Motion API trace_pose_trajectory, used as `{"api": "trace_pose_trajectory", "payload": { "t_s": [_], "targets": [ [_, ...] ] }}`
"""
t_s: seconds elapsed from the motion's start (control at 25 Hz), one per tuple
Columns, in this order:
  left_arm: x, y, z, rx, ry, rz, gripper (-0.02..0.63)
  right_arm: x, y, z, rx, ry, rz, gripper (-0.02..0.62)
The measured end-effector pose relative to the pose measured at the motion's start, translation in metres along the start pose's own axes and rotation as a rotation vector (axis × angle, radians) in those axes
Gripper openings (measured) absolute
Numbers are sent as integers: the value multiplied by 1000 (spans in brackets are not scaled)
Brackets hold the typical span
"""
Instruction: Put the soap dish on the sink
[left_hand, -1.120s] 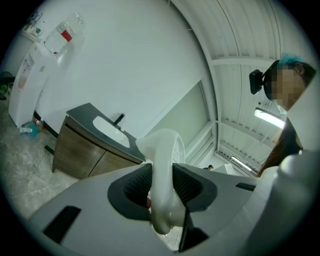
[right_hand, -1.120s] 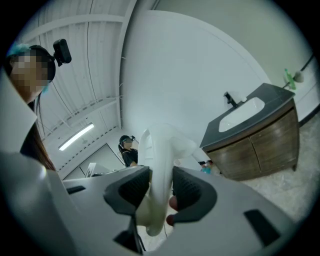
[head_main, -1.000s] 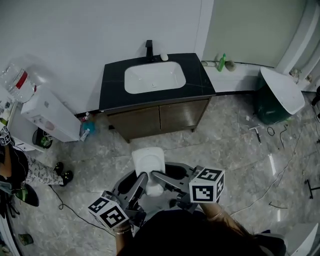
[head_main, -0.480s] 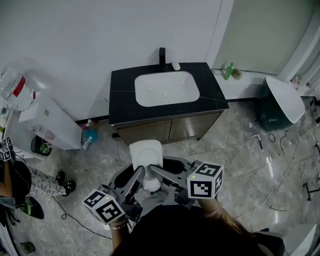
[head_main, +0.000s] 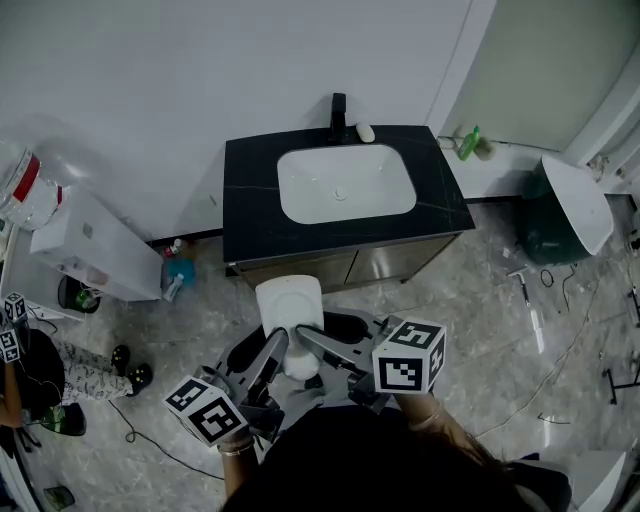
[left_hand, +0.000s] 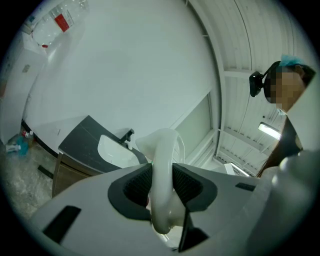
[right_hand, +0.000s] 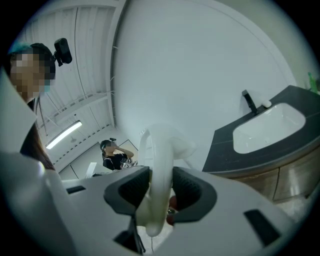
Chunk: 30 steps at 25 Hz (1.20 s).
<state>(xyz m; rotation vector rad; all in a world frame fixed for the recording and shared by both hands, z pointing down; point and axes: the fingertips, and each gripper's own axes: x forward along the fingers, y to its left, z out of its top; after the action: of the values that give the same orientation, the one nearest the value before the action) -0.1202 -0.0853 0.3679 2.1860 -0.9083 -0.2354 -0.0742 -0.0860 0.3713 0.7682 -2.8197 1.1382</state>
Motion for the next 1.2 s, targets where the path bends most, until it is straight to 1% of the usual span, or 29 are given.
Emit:
{"api": "trace_pose_trajectory", "payload": {
  "t_s": [0.16,0.36,0.76,0.96,1.2],
  "targets": [
    [23,29,25,-2,-6,21,130,29,-27,23,7,13,12,137],
    [60,61,61,-1,-11,42,130,60,-63,62,8,23,35,137],
    [134,120,128,-2,-36,104,129,120,-135,137,-9,94,82,137],
    [158,156,146,-20,-62,154,129,150,-168,154,-18,161,94,138],
    [166,205,158,-56,-67,206,129,194,-198,155,-15,220,77,138]
  ]
}}
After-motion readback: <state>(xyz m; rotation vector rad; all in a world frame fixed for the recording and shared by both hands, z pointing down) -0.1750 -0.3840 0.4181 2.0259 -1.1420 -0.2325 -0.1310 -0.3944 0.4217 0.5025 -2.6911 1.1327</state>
